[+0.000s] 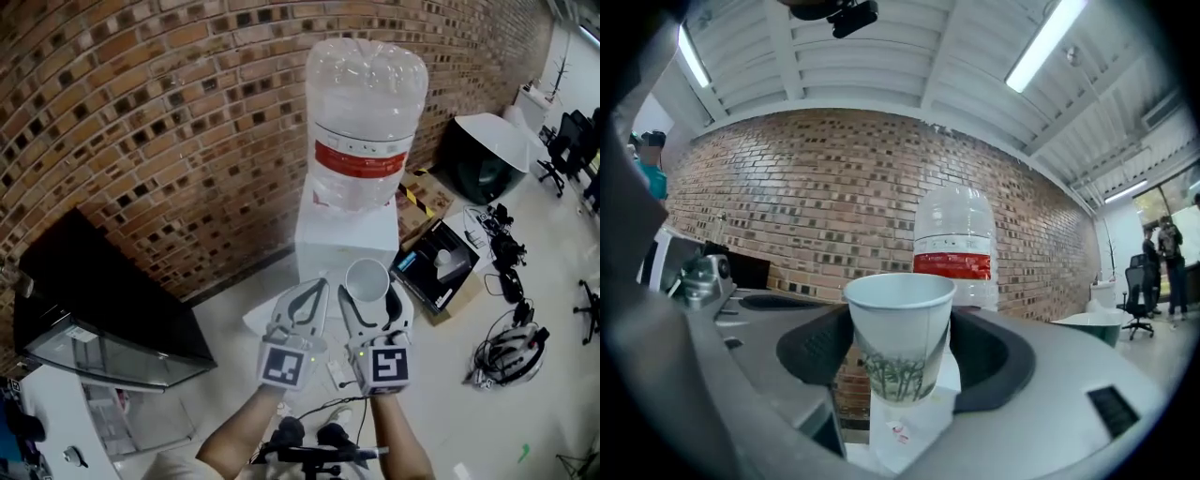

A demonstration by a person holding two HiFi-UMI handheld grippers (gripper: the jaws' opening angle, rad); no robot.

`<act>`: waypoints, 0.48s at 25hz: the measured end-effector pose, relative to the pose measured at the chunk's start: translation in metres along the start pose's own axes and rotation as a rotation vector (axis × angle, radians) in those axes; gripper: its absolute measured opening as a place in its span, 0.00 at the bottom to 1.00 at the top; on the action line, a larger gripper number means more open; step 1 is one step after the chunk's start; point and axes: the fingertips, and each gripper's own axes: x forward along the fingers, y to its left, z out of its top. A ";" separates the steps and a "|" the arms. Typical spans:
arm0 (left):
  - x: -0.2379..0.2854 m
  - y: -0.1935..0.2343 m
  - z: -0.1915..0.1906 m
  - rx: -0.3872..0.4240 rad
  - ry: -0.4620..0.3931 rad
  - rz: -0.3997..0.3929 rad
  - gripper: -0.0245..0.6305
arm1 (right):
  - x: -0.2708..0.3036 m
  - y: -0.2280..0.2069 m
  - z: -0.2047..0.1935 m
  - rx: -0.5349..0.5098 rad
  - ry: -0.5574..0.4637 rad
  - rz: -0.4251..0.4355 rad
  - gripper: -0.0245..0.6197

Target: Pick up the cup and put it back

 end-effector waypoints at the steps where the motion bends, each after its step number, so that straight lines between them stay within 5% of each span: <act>1: 0.001 -0.002 0.006 0.007 -0.013 -0.004 0.04 | -0.002 -0.001 0.004 -0.008 -0.004 -0.002 0.55; 12: 0.009 -0.018 0.022 0.033 -0.025 -0.022 0.04 | -0.013 -0.013 0.013 0.001 -0.004 -0.026 0.55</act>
